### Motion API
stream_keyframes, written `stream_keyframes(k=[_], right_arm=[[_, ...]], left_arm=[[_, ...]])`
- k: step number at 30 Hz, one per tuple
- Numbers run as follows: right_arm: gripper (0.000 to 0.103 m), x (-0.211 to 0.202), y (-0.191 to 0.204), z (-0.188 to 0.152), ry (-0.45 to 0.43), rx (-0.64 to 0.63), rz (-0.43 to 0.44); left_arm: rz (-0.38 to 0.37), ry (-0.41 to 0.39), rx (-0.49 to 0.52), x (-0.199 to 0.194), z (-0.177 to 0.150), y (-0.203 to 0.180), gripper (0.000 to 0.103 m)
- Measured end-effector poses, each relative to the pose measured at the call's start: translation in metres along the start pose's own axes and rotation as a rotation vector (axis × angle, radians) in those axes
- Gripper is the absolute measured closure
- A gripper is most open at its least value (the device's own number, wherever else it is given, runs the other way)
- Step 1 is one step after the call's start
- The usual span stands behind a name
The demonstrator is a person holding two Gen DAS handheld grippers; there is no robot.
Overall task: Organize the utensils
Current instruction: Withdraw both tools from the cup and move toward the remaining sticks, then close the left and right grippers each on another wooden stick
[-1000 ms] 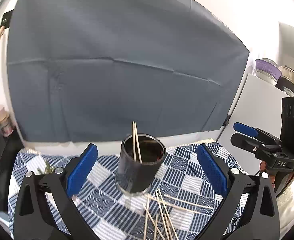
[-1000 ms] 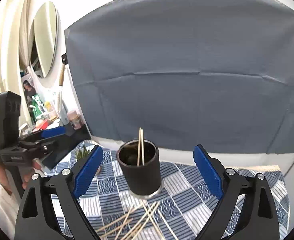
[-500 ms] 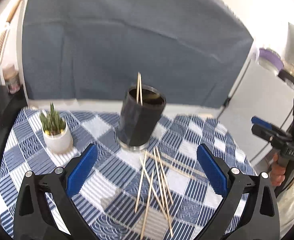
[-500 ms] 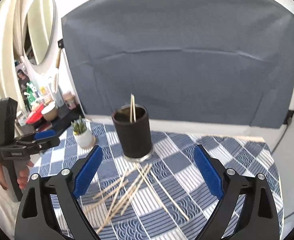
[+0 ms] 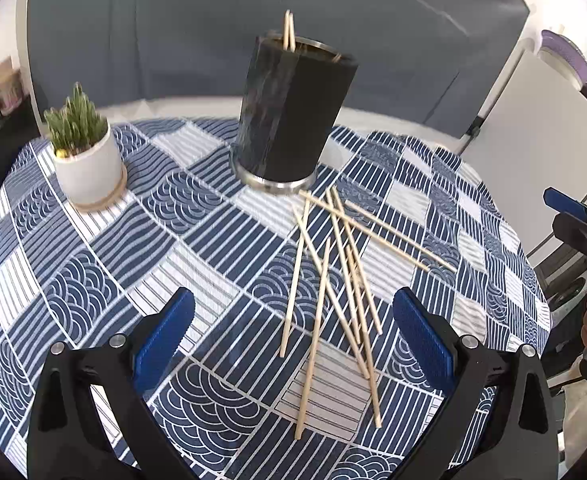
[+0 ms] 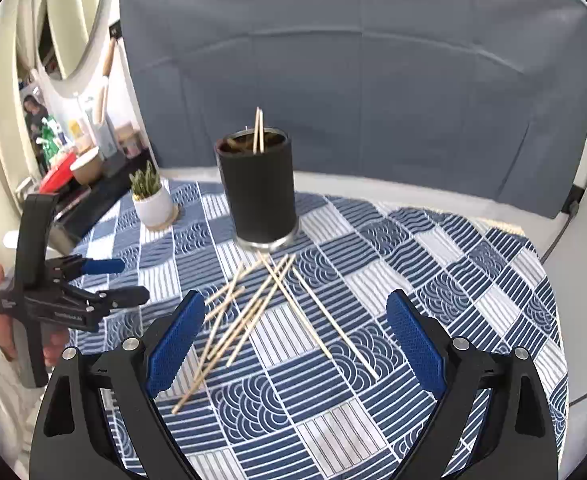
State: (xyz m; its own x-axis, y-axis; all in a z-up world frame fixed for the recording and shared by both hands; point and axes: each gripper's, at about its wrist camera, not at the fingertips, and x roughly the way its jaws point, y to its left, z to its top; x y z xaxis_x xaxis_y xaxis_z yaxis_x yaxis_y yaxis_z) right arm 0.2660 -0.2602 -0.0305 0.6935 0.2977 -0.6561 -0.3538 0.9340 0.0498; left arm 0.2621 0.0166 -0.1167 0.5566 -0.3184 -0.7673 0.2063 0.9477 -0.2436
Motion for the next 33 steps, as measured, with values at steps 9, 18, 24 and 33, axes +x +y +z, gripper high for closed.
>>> stream_keyframes(k=[9, 18, 24, 33], right_arm=[[0.015, 0.049, -0.014, -0.012, 0.13, 0.013, -0.007], [0.015, 0.1, -0.039, -0.013, 0.234, 0.034, -0.028], [0.015, 0.134, -0.055, -0.012, 0.294, 0.042, -0.05], [0.015, 0.181, -0.064, -0.015, 0.396, 0.017, -0.079]], left_arm=[[0.045, 0.119, 0.048, 0.037, 0.002, 0.006, 0.006], [0.055, 0.225, 0.092, 0.08, 0.02, 0.017, 0.006], [0.072, 0.296, 0.128, 0.107, 0.025, 0.022, 0.006], [0.164, 0.341, 0.262, 0.127, 0.037, 0.015, 0.004]])
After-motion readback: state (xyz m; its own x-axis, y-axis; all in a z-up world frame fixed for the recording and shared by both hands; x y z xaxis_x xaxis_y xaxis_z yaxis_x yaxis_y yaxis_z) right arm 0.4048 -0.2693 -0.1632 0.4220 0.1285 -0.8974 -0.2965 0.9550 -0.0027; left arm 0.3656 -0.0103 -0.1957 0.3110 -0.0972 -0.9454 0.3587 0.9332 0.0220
